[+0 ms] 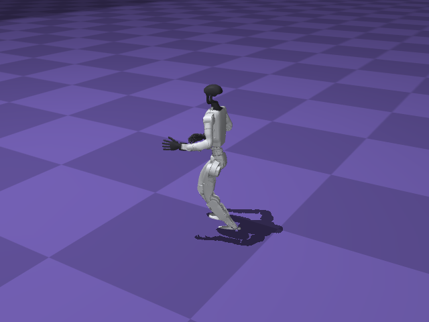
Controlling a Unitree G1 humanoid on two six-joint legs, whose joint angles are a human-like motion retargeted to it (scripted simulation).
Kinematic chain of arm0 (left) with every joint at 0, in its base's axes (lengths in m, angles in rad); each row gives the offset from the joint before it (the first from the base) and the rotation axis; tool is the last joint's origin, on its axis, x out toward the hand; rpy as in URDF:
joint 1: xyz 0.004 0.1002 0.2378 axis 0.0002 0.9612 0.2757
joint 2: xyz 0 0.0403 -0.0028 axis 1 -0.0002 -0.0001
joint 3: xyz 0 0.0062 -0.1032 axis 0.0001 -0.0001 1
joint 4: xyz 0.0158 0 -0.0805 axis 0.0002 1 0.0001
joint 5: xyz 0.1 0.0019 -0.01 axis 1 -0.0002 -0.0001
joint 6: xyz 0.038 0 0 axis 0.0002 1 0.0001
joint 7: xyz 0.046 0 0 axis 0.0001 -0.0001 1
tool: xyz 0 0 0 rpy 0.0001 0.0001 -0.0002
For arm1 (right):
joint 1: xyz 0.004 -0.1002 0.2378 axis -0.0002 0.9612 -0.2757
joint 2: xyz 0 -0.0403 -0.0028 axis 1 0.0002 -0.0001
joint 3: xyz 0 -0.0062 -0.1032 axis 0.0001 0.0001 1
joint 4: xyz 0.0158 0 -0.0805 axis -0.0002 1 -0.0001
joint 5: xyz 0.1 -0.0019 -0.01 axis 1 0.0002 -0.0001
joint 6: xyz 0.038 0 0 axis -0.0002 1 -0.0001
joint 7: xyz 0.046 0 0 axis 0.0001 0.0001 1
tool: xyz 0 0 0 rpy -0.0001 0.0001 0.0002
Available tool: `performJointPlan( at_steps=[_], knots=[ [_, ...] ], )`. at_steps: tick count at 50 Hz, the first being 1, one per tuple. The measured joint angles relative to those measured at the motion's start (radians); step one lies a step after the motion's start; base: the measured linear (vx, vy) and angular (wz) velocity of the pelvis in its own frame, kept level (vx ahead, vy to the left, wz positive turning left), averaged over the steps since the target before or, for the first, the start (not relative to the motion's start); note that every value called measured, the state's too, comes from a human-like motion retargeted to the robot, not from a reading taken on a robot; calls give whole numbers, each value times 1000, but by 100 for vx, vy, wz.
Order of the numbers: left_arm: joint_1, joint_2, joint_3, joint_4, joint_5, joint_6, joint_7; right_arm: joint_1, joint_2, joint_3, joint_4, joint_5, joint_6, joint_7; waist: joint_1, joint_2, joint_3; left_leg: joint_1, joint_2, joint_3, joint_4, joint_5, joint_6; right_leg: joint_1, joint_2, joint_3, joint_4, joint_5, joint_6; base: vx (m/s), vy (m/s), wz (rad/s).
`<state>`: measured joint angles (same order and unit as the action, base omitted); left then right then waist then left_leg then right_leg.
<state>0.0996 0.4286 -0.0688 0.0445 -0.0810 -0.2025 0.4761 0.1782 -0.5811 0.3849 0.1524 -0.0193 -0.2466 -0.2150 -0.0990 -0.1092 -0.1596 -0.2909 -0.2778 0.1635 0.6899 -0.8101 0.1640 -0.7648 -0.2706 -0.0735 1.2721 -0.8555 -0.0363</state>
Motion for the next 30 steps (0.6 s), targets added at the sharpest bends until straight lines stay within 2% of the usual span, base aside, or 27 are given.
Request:
performJointPlan(
  at_steps=[3,6,9,12,15,18,20,22,27,30],
  knots=[
    [-98,12,-18,-35,-6,-33,21,173,-45,-94,-14,17,-2,-7,-58,70,-27,60,83,8,-11,24,-68,-30,131,-22,-221,44,29,63,-10,3],
    [-158,14,-40,-63,-29,-62,20,312,-67,-178,-44,35,-5,-20,-89,129,-28,96,190,9,109,43,-136,13,246,-44,-341,80,41,61,-11,-14],
    [-170,7,-63,-80,-63,-79,0,408,-75,-253,-96,54,-9,-43,-84,196,-7,102,321,-21,312,98,-204,101,370,-74,-389,125,15,56,-11,-37],
    [-127,-3,-83,-82,-76,-75,-23,409,-77,-289,-148,56,-19,-82,-67,215,16,57,405,-46,568,214,-241,144,438,-81,-319,107,-34,51,-9,-34],
    [-49,-12,-103,-52,-81,-45,-50,321,-90,-303,-223,30,-27,-142,-20,229,56,-46,512,-59,825,216,-195,203,496,-86,-269,57,-83,54,-7,-31],
    [35,-11,-99,5,-86,3,-97,89,-87,-249,-276,-20,-11,-208,63,231,85,-213,595,-82,925,102,-103,295,553,-61,-333,44,-97,59,-1,-51],
    [113,1,-98,30,-104,24,-144,-67,-66,-201,-309,-35,-3,-223,136,209,79,-324,598,-89,886,37,-55,353,563,-25,-383,41,-89,64,6,-58],
    [194,22,-90,34,-137,34,-194,-214,-36,-148,-339,-31,8,-222,206,167,59,-417,554,-85,756,10,-37,408,540,12,-443,51,-66,68,11,-38],
    [341,68,-54,15,-241,38,-270,-498,25,-18,-358,-26,18,-205,321,42,-8,-517,358,-65,313,63,-66,499,412,62,-551,80,1,68,17,12],
    [380,70,-32,-2,-279,29,-282,-572,52,39,-325,-36,25,-178,351,-4,-16,-480,267,-43,223,104,-64,542,343,92,-493,70,36,59,20,45]
  ],
)
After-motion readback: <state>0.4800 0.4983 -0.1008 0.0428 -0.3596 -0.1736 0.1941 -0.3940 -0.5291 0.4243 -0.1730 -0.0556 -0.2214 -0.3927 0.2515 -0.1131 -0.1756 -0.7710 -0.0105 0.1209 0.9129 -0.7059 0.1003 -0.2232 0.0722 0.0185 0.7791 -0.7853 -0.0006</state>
